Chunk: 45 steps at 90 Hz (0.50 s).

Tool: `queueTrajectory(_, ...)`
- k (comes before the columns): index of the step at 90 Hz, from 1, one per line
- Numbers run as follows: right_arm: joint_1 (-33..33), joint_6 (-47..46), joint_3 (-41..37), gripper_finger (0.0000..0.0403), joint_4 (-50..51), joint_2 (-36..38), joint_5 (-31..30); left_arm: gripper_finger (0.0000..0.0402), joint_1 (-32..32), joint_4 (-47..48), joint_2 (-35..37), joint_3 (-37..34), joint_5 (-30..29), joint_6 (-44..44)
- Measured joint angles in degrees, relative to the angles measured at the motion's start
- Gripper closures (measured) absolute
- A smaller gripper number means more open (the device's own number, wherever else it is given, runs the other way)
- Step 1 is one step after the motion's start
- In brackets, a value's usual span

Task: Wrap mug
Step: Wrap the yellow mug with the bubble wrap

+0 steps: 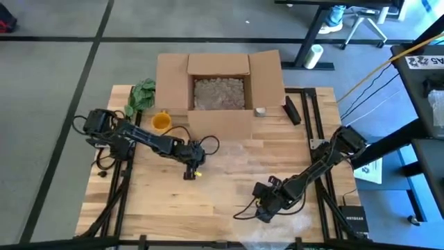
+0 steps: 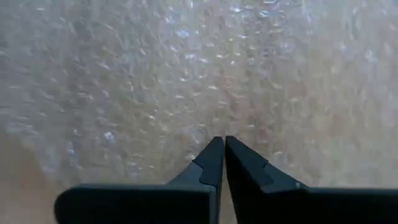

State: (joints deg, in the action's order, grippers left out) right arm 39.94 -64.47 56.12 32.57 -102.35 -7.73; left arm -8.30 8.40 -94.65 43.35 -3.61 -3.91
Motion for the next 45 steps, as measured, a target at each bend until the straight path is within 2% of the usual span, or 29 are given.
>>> queueTrajectory(14, -2.45, 0.95, -0.14, 0.0403, 5.47, 0.73, -1.58, 0.0402, -5.83, 0.51, 0.04, -0.01, 0.78, -4.86)
queueTrajectory(32, -7.91, 7.42, -0.31, 0.0403, 5.47, 3.27, -7.64, 0.0402, -12.77, -2.28, -0.07, -0.15, 1.22, -10.56)
queueTrajectory(45, -10.15, 9.28, -0.31, 0.0403, 5.36, 6.48, -9.75, 0.0402, -15.19, -3.79, 0.42, -0.15, -2.49, -10.97)
